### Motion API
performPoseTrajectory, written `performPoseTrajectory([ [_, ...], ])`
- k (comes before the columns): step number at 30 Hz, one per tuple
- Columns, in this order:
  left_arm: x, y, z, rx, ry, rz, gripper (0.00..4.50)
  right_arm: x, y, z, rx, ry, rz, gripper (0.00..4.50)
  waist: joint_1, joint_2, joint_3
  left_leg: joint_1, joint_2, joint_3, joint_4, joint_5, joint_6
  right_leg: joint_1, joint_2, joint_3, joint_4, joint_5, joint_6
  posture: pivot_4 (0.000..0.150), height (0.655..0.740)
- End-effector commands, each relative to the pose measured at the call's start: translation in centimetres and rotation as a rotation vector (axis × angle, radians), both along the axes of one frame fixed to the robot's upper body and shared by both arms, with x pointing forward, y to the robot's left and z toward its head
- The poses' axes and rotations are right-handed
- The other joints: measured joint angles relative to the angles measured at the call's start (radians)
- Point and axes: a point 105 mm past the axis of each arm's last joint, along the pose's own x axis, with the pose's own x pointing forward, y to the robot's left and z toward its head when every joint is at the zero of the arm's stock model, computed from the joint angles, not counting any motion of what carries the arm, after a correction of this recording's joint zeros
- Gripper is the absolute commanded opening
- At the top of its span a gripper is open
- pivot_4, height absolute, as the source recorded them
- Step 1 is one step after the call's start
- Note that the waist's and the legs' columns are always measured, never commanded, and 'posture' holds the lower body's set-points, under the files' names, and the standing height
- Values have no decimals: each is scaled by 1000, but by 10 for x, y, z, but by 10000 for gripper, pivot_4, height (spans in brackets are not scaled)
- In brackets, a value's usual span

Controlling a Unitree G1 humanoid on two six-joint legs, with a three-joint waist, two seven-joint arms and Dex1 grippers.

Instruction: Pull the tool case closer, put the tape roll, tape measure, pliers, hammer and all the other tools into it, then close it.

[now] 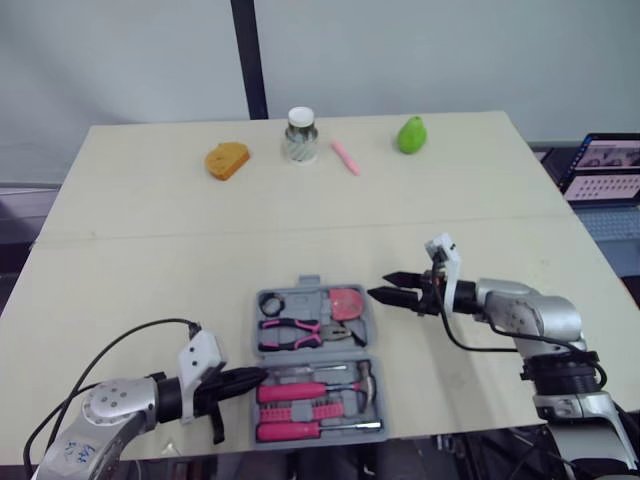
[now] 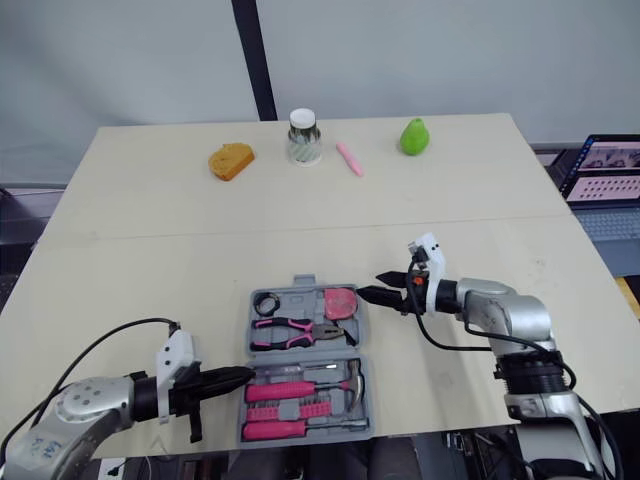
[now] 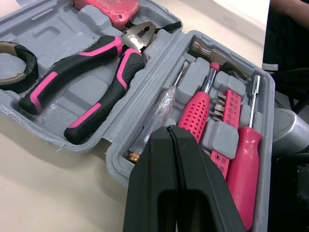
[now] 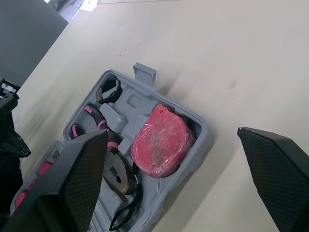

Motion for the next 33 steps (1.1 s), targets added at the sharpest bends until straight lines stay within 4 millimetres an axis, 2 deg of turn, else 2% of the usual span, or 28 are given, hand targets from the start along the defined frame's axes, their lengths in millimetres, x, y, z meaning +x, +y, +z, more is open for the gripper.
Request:
performPoseTrajectory([
  [1,-2,-3,2,-4,-18,-9,0,1,7,8,11,-30,27,44889,5,1,1,1,1,2,2,1,0,-3,0,4,4,0,0,1500,7400],
  [7,-8,-5,-3,1,-5,-16,0,1,5,3,-23,-30,36,44889,14,3,2,0,0,5,3,1,0,-4,1,10,2,0,0,1500,7400],
  [15,-17,-7,-13,27,29,-42,0,5,6,-21,-133,17,30,44889,12,3,2,-1,1,11,2,1,-1,-9,2,16,3,0,0,1500,7400],
  [23,-28,-6,-34,103,70,-61,0,15,13,-31,-129,93,17,44889,12,3,2,-2,4,17,2,1,-1,-15,4,21,5,0,0,1500,7400],
  [33,-31,-4,-42,129,72,-68,0,-5,35,-39,-40,271,107,44889,10,3,2,0,10,20,2,-1,-4,-15,9,24,4,0,-1,1500,7400],
])
